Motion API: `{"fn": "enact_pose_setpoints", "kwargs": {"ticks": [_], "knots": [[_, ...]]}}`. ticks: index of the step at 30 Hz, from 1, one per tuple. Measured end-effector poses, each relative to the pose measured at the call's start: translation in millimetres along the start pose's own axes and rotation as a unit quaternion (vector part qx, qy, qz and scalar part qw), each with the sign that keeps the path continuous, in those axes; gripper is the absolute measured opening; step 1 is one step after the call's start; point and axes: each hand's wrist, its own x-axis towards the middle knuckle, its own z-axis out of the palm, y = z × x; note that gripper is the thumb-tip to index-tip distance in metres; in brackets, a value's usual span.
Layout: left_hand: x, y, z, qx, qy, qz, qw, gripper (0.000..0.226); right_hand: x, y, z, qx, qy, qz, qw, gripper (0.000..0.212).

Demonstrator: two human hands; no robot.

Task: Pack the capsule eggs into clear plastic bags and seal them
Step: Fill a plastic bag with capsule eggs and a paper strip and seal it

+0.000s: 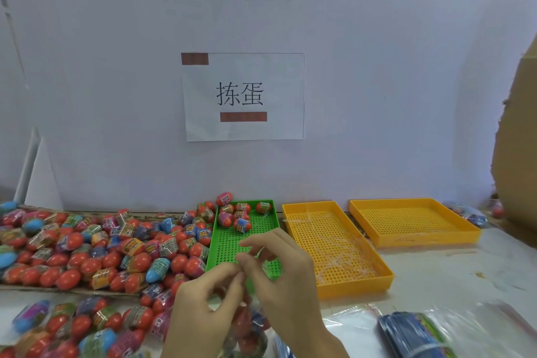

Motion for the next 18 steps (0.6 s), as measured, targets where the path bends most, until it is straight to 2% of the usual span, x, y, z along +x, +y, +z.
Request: {"fn": "enact_pose_setpoints", "kwargs": {"ticks": [9, 14, 18], "knots": [[6.7, 1.6, -14.4, -0.064, 0.09, -0.049, 0.993, 0.043, 0.7, -1.1, -3.2, -0.045, -0.024, 0.016, 0.999, 0.021], [4.3, 2.5, -11.4, -0.049, 0.077, -0.05, 0.995, 0.035, -4.7, -5.2, 1.6, -0.168, 0.018, -0.067, 0.983, 0.027], [2.0, 4.7, -7.3, -0.056, 0.065, -0.059, 0.995, 0.026, -6.1, -4.7, 4.5, -0.183, 0.029, -0.06, 0.981, 0.016]]}}
